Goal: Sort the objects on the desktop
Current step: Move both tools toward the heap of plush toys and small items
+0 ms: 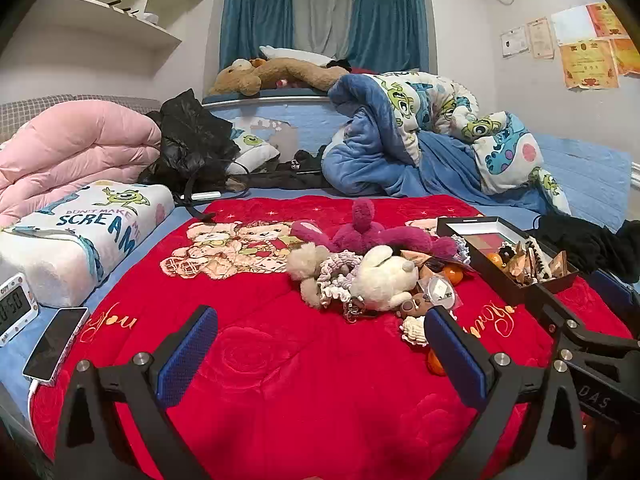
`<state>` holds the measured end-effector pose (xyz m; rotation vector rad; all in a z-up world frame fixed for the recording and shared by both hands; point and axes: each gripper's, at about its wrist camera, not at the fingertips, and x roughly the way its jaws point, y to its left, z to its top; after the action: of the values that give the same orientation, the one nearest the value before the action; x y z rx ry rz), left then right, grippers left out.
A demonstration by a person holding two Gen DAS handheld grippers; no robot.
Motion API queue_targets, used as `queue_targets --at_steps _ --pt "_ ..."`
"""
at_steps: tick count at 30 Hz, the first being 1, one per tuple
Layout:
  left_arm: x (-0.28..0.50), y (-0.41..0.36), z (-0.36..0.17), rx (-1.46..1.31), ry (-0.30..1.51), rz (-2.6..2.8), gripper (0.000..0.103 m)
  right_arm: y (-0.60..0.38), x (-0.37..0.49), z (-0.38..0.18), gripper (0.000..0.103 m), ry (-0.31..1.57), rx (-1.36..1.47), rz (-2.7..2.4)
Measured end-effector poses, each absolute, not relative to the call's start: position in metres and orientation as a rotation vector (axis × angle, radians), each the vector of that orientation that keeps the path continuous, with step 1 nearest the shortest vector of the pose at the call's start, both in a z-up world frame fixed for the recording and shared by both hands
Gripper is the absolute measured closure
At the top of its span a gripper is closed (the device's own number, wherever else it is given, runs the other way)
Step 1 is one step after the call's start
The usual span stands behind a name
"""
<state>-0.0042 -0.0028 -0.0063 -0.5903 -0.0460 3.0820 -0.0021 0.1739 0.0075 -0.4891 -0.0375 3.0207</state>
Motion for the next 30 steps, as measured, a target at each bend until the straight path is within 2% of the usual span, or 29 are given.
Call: queue_targets --at_steps 30 --pt "-0.0091 -0.006 -0.0082 -0.639 -0.064 3.089 0.0 0.1705 -0.0046 0.0062 0.0 -0.029 -0.527 3.055"
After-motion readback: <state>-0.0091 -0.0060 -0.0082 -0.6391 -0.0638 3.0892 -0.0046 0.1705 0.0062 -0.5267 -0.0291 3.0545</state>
